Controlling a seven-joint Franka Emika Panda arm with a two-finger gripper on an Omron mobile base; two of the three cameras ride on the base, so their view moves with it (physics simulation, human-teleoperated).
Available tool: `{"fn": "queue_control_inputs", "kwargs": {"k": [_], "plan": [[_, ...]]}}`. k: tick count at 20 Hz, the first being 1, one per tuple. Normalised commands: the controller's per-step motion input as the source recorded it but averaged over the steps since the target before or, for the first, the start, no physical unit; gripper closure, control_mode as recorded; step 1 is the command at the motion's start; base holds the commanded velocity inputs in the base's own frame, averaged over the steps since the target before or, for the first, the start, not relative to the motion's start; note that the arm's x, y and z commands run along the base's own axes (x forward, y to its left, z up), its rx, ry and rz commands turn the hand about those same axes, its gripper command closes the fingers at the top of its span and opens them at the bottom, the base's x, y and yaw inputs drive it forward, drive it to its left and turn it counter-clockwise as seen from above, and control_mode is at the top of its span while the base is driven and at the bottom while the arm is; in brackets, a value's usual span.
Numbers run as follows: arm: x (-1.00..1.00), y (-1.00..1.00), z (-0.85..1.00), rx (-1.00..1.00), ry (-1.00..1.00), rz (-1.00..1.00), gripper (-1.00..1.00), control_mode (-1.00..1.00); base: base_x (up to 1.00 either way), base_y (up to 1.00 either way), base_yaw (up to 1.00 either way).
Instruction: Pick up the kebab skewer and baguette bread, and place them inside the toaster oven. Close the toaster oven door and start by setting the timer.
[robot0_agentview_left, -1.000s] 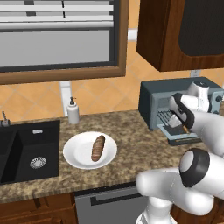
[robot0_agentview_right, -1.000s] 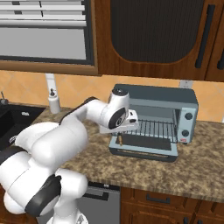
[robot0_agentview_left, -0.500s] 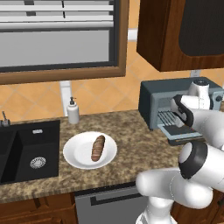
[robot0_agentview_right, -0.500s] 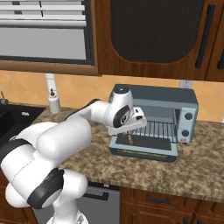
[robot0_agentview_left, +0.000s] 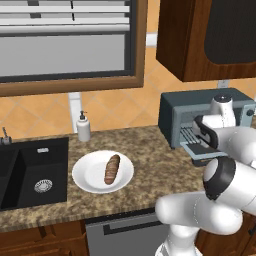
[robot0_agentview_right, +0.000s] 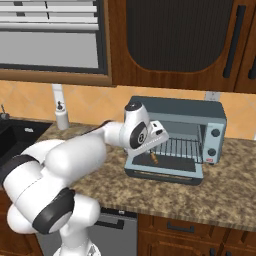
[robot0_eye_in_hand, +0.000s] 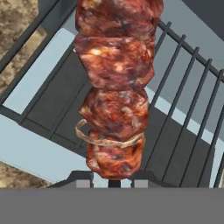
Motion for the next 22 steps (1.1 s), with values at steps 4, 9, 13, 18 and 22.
{"fn": "queue_control_inputs", "kwargs": {"k": [4, 9, 13, 18, 22], "plan": [[0.5, -0.04, 0.0, -0.04, -0.01, 0.01, 1.0, -1.0, 0.0, 0.0, 0.0], [0.36, -0.14, -0.1, -0.08, 0.0, 0.06, 1.0, -1.0, 0.0, 0.0, 0.0], [0.27, -0.25, -0.02, -0.07, 0.0, 0.13, 1.0, -1.0, 0.0, 0.0, 0.0], [0.19, -0.12, -0.07, -0.01, 0.0, 0.16, 1.0, -1.0, 0.0, 0.0, 0.0], [0.0, 0.0, -0.16, 0.0, 0.0, 0.16, 1.0, -1.0, 0.0, 0.0, 0.0]]}}
